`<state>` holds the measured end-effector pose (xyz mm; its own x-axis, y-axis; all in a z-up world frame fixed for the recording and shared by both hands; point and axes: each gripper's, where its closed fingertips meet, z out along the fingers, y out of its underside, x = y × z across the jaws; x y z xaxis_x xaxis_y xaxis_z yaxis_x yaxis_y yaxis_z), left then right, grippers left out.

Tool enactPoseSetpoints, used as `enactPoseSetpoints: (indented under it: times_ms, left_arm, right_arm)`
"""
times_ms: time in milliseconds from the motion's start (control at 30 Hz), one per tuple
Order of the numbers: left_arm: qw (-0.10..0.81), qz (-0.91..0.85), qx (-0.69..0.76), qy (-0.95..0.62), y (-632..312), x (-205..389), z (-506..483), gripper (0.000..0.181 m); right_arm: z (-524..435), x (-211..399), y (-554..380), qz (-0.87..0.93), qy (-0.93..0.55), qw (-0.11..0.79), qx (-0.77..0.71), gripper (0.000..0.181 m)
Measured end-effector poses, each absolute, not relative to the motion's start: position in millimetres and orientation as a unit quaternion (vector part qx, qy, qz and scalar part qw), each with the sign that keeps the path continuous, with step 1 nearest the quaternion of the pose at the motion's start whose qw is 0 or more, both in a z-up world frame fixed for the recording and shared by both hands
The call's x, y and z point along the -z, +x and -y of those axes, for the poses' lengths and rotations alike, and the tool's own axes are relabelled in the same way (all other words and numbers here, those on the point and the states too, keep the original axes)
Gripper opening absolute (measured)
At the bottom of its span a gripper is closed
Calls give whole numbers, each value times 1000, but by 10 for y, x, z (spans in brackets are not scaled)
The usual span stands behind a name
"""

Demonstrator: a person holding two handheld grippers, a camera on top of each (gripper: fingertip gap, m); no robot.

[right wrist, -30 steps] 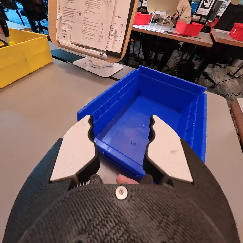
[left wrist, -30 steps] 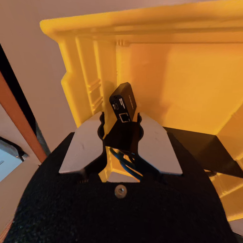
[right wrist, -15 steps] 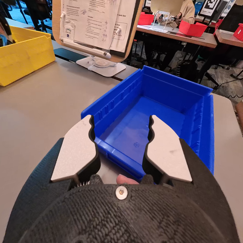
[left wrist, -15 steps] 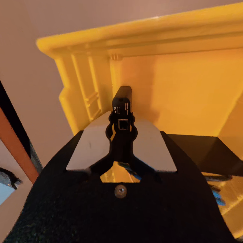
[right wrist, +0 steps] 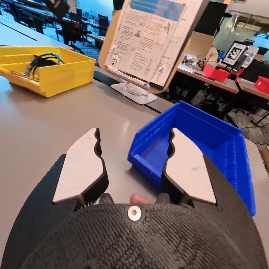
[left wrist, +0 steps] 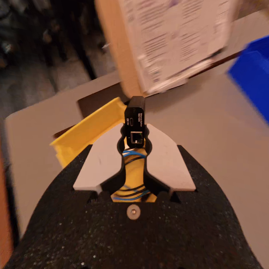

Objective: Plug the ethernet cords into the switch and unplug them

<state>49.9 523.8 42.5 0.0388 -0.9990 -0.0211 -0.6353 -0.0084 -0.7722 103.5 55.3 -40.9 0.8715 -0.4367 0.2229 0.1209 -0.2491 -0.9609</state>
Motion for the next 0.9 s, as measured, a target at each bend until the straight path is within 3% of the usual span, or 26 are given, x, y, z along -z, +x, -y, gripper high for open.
enactPoseSetpoints:
  times_ms: [33,233,400,533,767,900]
  left_arm:
    - [306,-637,335,-623,472,-463,-4922,23]
    - [116,-650,576,-483,164,-3,-2986,23]
    - [-76,-621,659,-418,-65,548,-1885,23]
    - [-182,-600,681,-379,-217,677,-1467,23]
    - [-315,-539,722,-298,-486,429,-1345,23]
    - [-325,-548,706,-310,-524,492,-1357,22]
  right_arm:
    - [-588,414,944,-95,-756,607,227,91]
    - [-868,508,415,-8,-755,618,220,95]
    - [-1174,563,23,88,-747,623,216,100]
    - [-1320,649,-156,137,-746,613,220,101]
    - [-1436,482,-492,197,-720,639,186,85]
    - [-1497,403,-434,167,-716,647,203,87]
